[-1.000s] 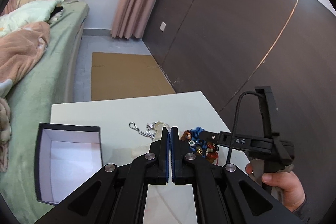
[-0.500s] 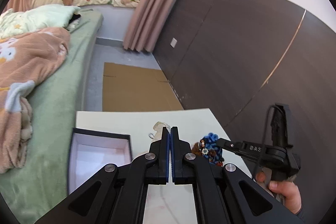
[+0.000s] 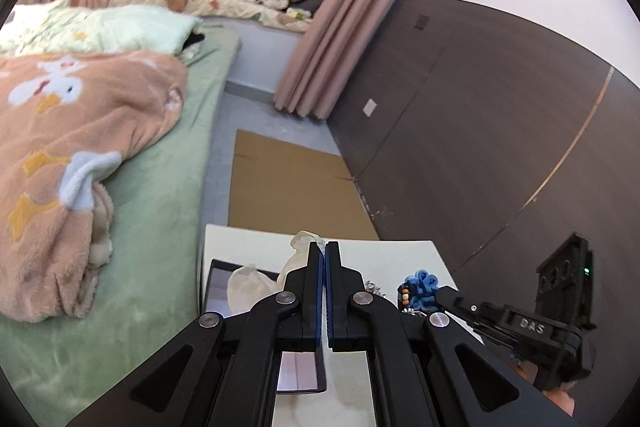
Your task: Organize jewelry
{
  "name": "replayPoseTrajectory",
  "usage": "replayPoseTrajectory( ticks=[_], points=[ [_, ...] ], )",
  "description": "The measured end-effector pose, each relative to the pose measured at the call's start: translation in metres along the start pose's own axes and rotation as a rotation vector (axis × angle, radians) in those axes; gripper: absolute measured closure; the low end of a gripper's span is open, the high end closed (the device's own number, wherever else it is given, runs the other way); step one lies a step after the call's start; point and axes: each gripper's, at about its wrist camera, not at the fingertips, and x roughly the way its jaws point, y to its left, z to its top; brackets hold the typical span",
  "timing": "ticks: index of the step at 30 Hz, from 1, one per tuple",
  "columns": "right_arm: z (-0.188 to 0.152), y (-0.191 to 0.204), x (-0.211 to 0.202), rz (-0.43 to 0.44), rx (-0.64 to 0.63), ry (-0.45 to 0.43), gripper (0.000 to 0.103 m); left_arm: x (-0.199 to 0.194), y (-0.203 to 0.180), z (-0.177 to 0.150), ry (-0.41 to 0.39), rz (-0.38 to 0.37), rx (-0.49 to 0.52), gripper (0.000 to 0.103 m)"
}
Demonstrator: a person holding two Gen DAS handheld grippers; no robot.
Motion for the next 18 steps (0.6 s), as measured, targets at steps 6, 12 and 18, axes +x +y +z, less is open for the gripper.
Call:
replayPoseTrajectory(
  ticks=[6,12,18],
  points=[
    [-0.005,0.025,0.016,0.08,-0.04,0.01,0.094,0.014,0.016,0.0,0.069,0.054,-0.049,0.102],
    [-0.011,0.043,0.029,0.121,-0.077,0.037,0.094,0.012,0.03,0.002,0.047,0.067,-0.079,0.002],
    [-0.015,0.051,0.047,0.155,-0.075,0.071,0.094,0.0,0.043,0.01,-0.011,0.072,-0.127,0.0]
  ],
)
